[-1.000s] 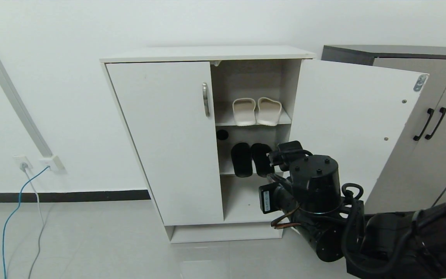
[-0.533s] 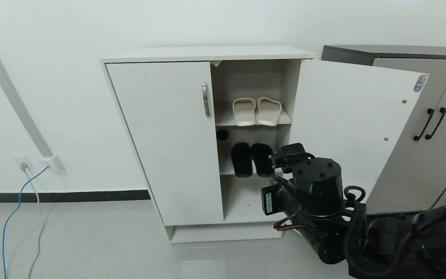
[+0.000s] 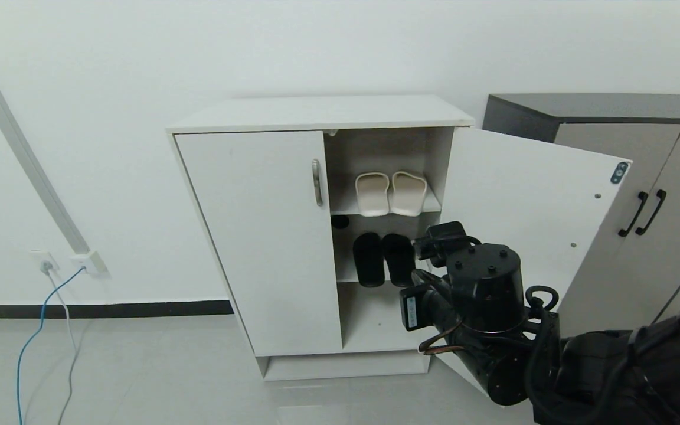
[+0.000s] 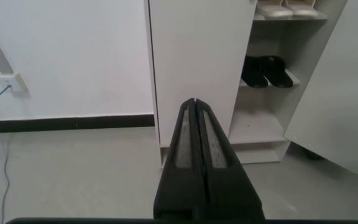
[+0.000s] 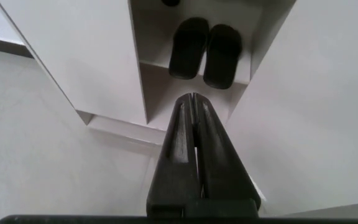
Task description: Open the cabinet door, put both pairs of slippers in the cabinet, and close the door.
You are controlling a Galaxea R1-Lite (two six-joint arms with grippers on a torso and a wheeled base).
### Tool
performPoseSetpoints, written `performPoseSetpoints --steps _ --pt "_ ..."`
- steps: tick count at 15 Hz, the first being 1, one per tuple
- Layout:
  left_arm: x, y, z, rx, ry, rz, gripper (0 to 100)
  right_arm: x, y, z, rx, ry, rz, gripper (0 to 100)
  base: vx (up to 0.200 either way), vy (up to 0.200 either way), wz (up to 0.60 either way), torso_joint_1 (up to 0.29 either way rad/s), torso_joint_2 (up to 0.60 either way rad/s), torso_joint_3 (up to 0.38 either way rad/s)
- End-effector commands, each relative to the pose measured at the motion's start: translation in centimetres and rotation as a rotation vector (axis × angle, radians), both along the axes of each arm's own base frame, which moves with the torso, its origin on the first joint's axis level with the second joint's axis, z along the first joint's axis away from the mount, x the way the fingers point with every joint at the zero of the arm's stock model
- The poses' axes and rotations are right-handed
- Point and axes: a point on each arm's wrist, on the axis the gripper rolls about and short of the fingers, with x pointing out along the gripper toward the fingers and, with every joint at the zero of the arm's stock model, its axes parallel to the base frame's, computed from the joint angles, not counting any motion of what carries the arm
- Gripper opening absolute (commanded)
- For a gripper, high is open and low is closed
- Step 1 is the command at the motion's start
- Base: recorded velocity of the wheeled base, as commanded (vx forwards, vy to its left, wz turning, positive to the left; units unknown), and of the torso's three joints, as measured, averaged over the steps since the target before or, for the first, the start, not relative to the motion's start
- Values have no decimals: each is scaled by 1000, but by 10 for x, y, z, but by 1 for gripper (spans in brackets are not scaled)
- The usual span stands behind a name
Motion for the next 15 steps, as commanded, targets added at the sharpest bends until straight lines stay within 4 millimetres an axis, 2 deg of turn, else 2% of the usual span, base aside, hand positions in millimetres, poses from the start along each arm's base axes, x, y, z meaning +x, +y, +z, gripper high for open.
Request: performPoseSetpoints --steps 1,7,15 --pt "0 0 0 0 2 0 0 0 0 0 1 -1 1 0 0 0 0 100 -461 -359" --pt "0 0 0 0 2 0 0 0 1 -1 -1 2 2 0 0 0 0 131 -460 -334" --pt "0 0 0 4 2 -1 0 2 4 -8 -17 13 3 0 0 0 0 185 -500 -319"
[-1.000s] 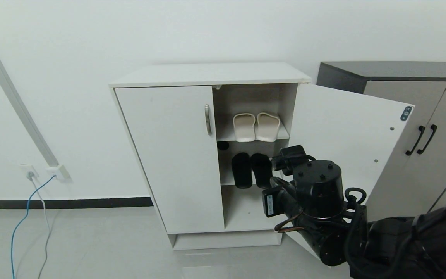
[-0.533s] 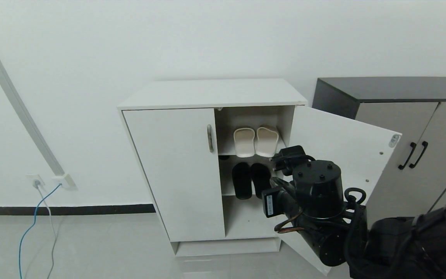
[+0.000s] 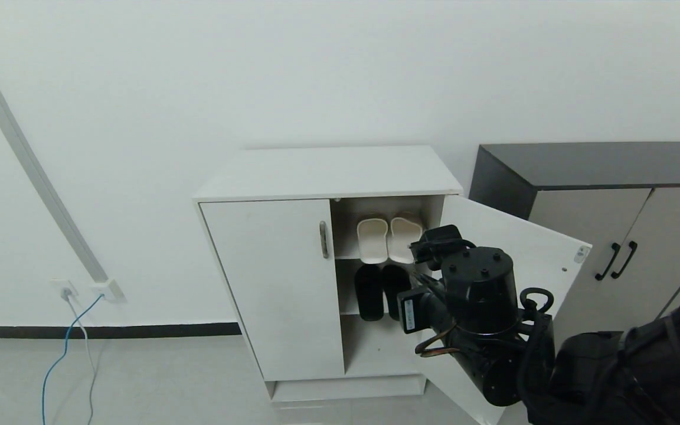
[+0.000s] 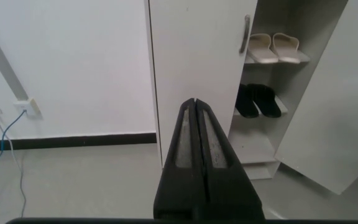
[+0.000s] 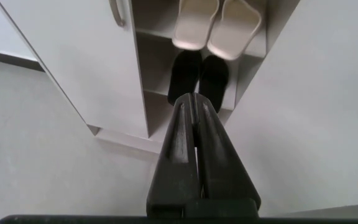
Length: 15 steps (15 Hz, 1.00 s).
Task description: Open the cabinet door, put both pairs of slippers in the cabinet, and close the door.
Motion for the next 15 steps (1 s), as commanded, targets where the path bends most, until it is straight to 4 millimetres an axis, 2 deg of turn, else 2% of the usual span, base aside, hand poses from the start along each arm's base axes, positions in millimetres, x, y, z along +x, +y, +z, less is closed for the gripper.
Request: performPoseSetpoints --steps 1,11,13,15 --pt "0 0 0 -1 2 2 0 0 1 -2 -5 4 1 0 0 0 0 212 -530 -315" --pt "0 0 0 -4 2 1 0 6 -3 -3 3 5 7 0 0 0 0 246 -570 -327" --pt "0 0 0 -4 2 1 0 7 -4 -3 3 5 4 0 0 0 0 195 -427 -232" --pt "0 0 0 -4 2 1 0 7 -4 -3 -2 5 5 0 0 0 0 33 -65 -38"
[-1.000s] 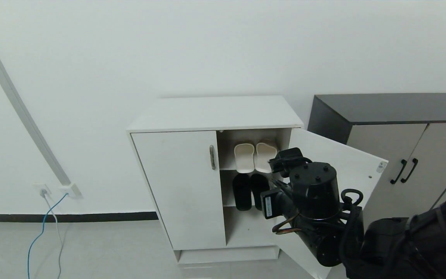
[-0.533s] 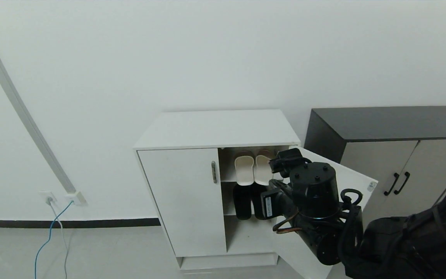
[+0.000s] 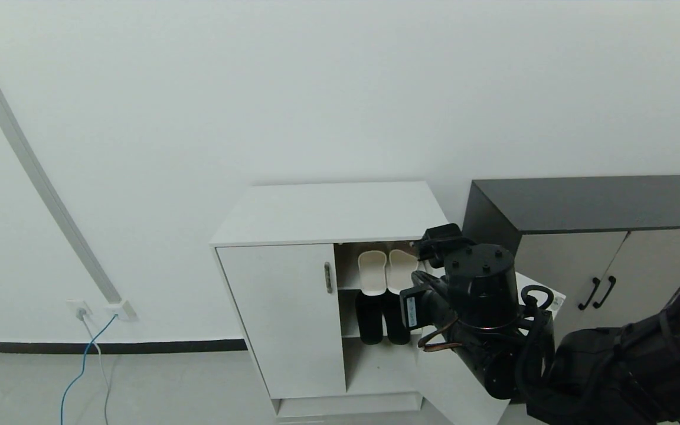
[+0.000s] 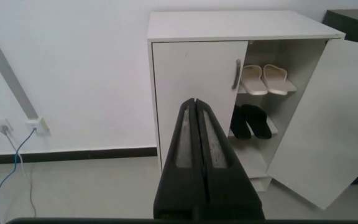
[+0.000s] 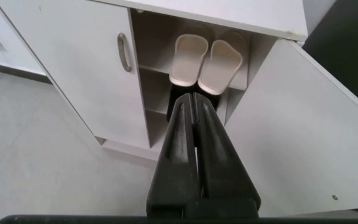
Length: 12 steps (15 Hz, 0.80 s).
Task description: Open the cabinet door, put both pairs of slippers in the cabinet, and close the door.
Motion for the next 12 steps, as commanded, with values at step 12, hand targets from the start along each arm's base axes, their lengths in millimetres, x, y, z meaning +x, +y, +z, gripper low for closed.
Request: performPoseSetpoints --steps 12 --pt "0 0 0 -3 0 4 0 2 -2 -2 -18 1 -6 0 0 0 -250 2 -4 -2"
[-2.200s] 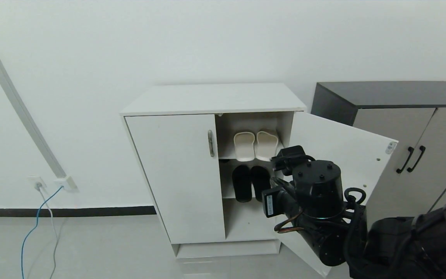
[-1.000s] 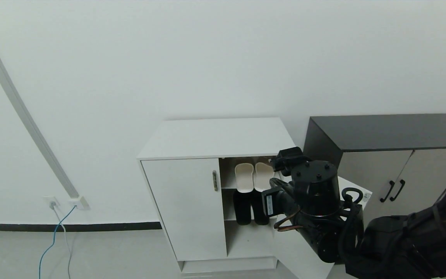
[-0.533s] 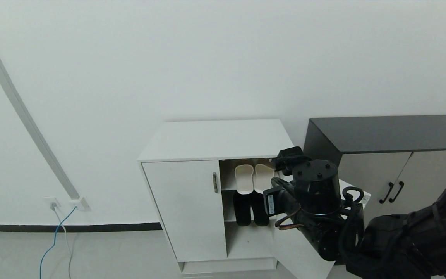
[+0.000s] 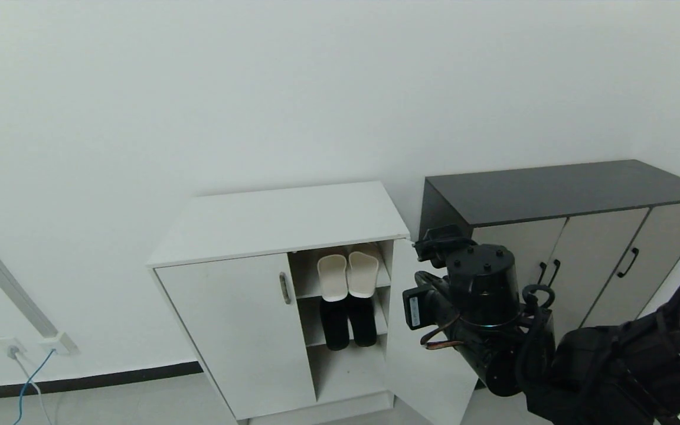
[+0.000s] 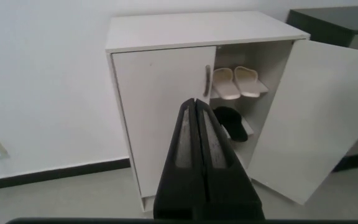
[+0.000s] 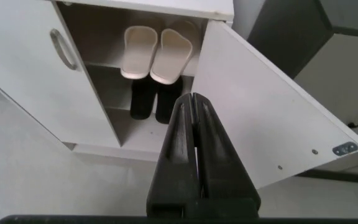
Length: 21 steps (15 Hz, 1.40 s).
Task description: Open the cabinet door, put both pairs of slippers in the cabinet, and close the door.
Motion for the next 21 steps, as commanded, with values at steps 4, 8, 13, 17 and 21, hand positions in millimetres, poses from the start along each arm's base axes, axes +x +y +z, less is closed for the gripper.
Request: performPoseSetpoints --steps 4,8,13,17,21 --pt "0 0 0 0 1 0 0 0 0 0 0 0 1 0 -200 0 0 0 0 1" --pt "0 0 0 0 -1 0 0 1 -1 0 3 -2 -4 0 -50 0 0 4 2 2" --pt "0 0 0 1 -1 -3 0 37 -11 5 39 -27 -79 0 0 0 0 0 0 0" --pt "0 0 0 1 -1 -3 0 84 -29 9 52 -19 -125 0 0 0 0 0 0 0" --pt "0 0 0 1 -1 -3 0 156 -58 9 68 -1 -221 0 0 0 0 0 0 0"
